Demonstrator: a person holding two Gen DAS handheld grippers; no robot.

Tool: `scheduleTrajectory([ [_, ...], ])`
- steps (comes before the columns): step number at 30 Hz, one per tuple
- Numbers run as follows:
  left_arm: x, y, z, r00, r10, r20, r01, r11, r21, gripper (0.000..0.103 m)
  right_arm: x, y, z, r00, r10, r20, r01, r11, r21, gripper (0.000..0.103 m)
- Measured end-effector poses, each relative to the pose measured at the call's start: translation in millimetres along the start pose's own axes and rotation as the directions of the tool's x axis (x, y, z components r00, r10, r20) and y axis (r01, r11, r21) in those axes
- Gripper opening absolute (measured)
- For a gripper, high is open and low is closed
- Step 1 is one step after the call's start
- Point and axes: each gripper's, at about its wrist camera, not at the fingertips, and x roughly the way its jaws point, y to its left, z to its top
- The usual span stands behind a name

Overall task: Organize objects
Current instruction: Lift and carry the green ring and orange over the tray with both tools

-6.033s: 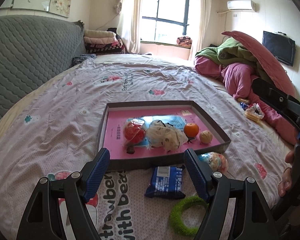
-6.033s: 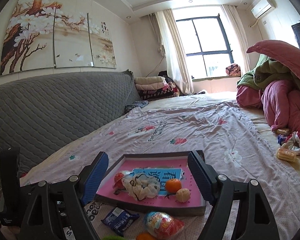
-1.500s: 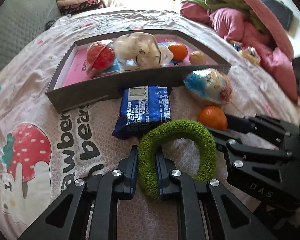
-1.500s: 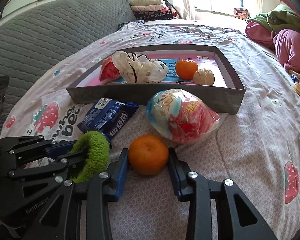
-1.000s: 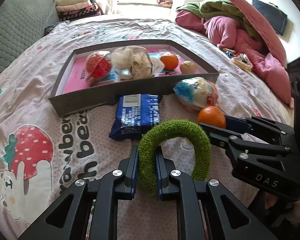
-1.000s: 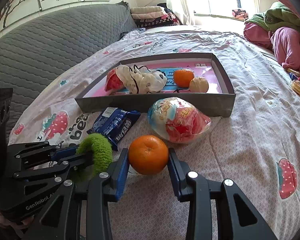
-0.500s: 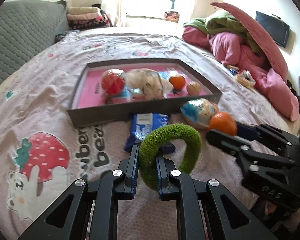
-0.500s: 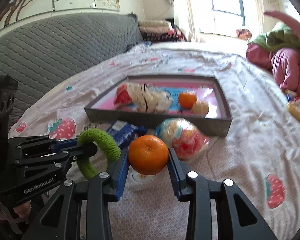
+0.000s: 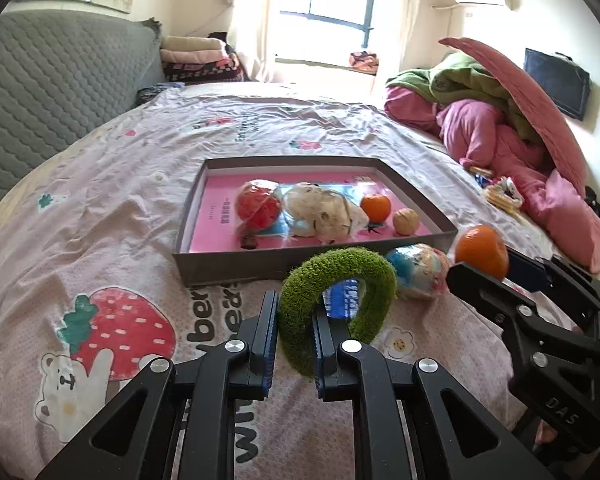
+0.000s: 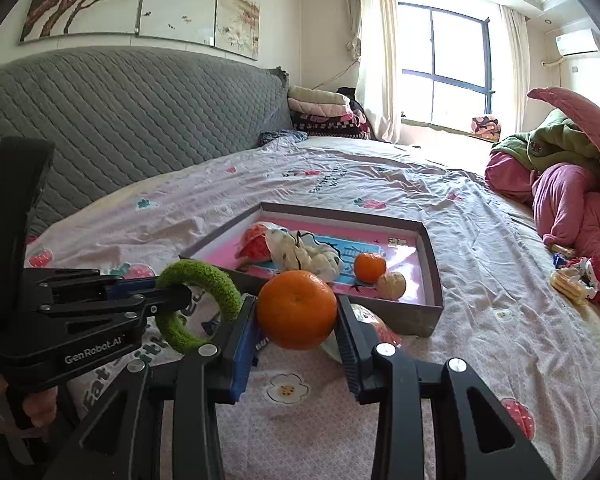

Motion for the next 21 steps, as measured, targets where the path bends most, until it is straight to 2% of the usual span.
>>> scheduleTrajectory([
  [4,1.3,3.2,2.5,1.0,0.006,-0.001,-0.006,1.0,-0.019,0.015,-3.0,-1.6,0.3,1.0,0.008,0.012,-0.008,1.0,0.013,0.038],
  [9,1.1,6.3,8.2,0.998,0.053,0.018,-0.053,0.998,-0.023,0.015,-6.0,-6.7,4.1,0.999,0.012,0.033,-0.013,0.999,0.04,0.038],
  [15,1.1,17.7,13.3,0.999,0.049,0.017,-0.048,0.996,-0.074,0.015,-5.5,-16.3,7.9,0.999,0.004,0.042,-0.007,0.997,0.075,0.038],
  [21,-1.4,22.7,24.4,0.997,0.064,0.044,-0.061,0.995,-0.082,0.015,-6.8,-21.7,18.2,0.997,-0.023,0.07,0.019,0.998,0.061,0.038],
])
